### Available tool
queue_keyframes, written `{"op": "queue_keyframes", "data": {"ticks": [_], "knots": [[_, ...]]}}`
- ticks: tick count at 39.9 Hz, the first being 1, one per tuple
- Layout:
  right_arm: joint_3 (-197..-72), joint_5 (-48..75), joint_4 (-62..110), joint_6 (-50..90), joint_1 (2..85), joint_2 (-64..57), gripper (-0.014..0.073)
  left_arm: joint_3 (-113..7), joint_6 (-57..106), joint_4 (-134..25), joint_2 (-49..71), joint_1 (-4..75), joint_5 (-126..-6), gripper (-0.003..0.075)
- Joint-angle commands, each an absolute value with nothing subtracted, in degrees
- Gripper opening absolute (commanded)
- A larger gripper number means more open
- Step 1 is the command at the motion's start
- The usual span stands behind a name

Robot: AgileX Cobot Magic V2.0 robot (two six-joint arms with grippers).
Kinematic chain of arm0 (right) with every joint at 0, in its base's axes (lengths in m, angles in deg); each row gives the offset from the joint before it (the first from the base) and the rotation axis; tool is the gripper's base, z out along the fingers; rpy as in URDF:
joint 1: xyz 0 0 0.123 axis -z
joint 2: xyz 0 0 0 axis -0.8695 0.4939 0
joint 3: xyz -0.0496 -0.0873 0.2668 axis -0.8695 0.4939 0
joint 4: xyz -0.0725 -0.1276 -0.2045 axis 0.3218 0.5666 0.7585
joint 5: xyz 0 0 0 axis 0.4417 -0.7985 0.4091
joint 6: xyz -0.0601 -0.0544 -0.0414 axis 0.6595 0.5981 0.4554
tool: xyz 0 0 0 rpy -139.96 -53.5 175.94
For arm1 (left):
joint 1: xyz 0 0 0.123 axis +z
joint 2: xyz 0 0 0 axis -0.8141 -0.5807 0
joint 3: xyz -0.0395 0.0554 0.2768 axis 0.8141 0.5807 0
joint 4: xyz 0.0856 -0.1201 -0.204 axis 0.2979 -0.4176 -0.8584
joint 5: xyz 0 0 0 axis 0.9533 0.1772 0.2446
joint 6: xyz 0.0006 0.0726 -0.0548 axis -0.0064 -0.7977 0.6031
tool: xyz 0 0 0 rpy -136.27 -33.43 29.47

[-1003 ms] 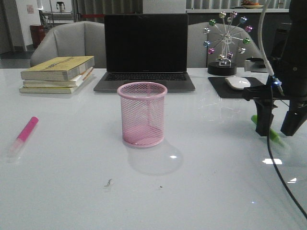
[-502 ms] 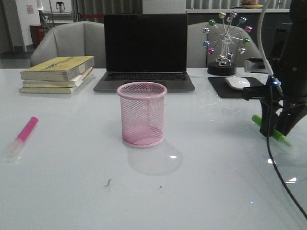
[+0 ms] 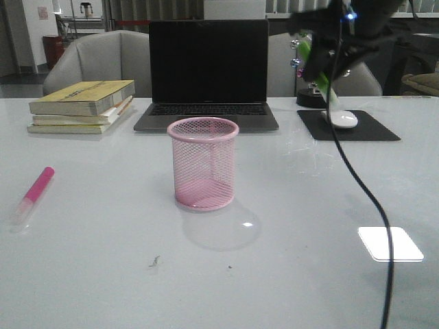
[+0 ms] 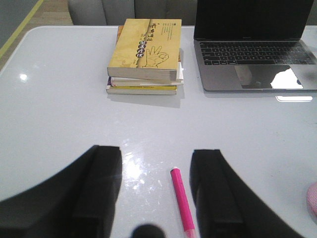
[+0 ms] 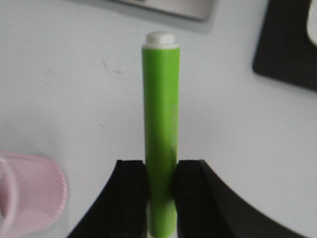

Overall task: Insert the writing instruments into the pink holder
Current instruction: 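Lift the green marker and carry it over the pink mesh holder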

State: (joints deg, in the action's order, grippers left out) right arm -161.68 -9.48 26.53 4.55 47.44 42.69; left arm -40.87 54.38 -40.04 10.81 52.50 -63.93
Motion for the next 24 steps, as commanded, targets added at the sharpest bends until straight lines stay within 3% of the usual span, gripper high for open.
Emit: {"op": "queue_keyframes", "data": {"ticks": [1, 18, 24], "knots": [[-163.3, -0.9, 25.6, 5.3, 44.0, 37.1, 0.0057, -43.0, 54.5, -40.2, 11.4, 52.2, -67.8, 0.0393], [-143.2, 41.1, 25.6, 5.3, 29.5, 34.2, 0.0057, -43.0, 54.5, -37.6, 11.4, 52.2, -68.0, 0.0393], [-139.8, 48.4, 25.7, 5.3, 28.2, 36.3, 0.0057, -43.0, 54.5, -37.6, 11.4, 52.2, -68.2, 0.0393]]}}
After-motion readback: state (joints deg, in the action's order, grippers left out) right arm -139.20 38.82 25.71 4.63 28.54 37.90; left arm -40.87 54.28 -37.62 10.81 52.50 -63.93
